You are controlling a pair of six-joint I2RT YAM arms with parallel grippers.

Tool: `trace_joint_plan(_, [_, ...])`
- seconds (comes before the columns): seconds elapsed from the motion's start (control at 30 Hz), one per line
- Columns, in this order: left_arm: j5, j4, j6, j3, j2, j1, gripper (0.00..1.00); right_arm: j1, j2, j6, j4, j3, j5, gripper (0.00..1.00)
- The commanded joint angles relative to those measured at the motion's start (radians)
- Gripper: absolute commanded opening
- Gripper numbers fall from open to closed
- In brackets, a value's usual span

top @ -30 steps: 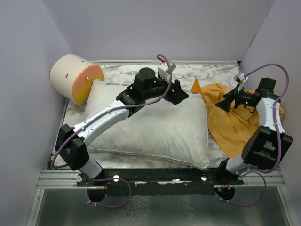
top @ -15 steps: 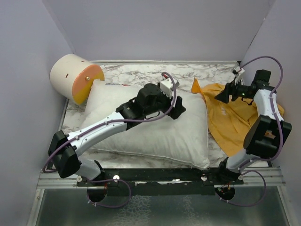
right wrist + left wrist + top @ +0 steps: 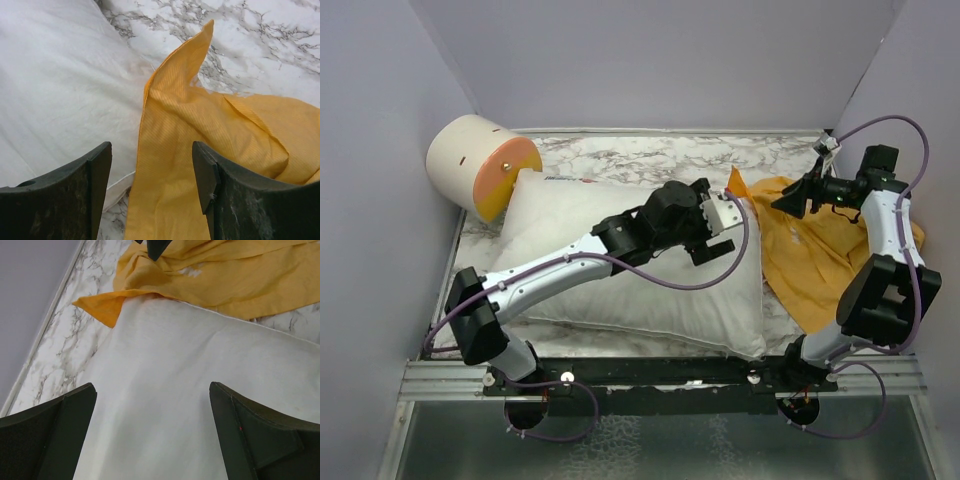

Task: Put the pillow into the pillowcase
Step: Adjust the pillowcase at the center of the board, then stuff the pillow into the pillowcase.

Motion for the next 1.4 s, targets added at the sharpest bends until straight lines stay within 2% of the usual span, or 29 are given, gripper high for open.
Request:
trace_joint_plan(0.0, [0.01, -0.108, 0.154, 0.076, 0.09, -0.012, 0.99, 0.006, 0.0, 0.079, 0.062, -0.026, -0.041, 0.65])
trace_joint_plan(0.1, [0.015, -0.226, 0.187, 0.135, 0.166, -0.012, 0.99, 0.006, -0.006, 0.089, 0.084, -0.065, -0.031, 0.65])
trace_joint_plan(0.2, [-0.066, -0.395, 0.186, 0.256, 0.321, -0.009, 0.98, 0.006, -0.007, 0.092, 0.086, -0.086, -0.037, 0.65])
trace_joint_plan(0.27, [-0.101, -0.517, 0.155, 0.355, 0.425, 0.0, 0.89, 0.006, -0.012, 0.098, 0.093, -0.098, -0.038, 0.65])
trace_joint_plan(0.3, [-0.104, -0.562, 0.132, 0.393, 0.468, 0.01, 0.78, 0.006, -0.014, 0.099, 0.097, -0.103, -0.037, 0.65])
trace_joint_plan(0.33, [-0.098, -0.598, 0.107, 0.425, 0.503, 0.024, 0.63, 0.006, -0.017, 0.098, 0.099, -0.109, -0.035, 0.65])
trace_joint_plan(0.37, [-0.08, -0.625, 0.074, 0.451, 0.526, 0.039, 0.37, 0.006, -0.02, 0.097, 0.099, -0.114, -0.031, 0.65])
trace_joint_plan(0.4, [-0.073, -0.639, 0.04, 0.468, 0.542, 0.054, 0.15, 0.007, -0.022, 0.094, 0.098, -0.117, -0.025, 0.65])
trace_joint_plan(0.43, [-0.075, -0.642, 0.01, 0.474, 0.54, 0.067, 0.04, 0.006, -0.023, 0.088, 0.095, -0.118, -0.018, 0.65])
trace_joint_plan(0.47, [-0.079, -0.633, -0.001, 0.467, 0.524, 0.074, 0.0, 0.006, -0.026, 0.083, 0.093, -0.12, -0.008, 0.65])
trace_joint_plan(0.53, [-0.108, -0.566, -0.023, 0.417, 0.446, 0.075, 0.0, 0.006, -0.026, 0.074, 0.092, -0.119, 0.014, 0.65])
trace_joint_plan(0.67, [-0.133, -0.326, -0.063, 0.24, 0.158, 0.077, 0.0, 0.006, -0.027, 0.084, 0.11, -0.112, 0.058, 0.65])
trace_joint_plan(0.83, [-0.1, -0.079, -0.116, 0.051, -0.136, 0.09, 0.0, 0.025, -0.018, 0.112, 0.125, -0.082, 0.07, 0.65])
trace_joint_plan(1.03, [-0.108, -0.004, -0.135, 0.008, -0.265, 0.122, 0.0, 0.122, -0.001, 0.151, 0.172, -0.096, 0.165, 0.65])
trace_joint_plan(1.37, [-0.05, 0.113, -0.204, -0.1, -0.39, 0.19, 0.0, 0.288, 0.066, 0.192, 0.331, -0.209, 0.493, 0.65])
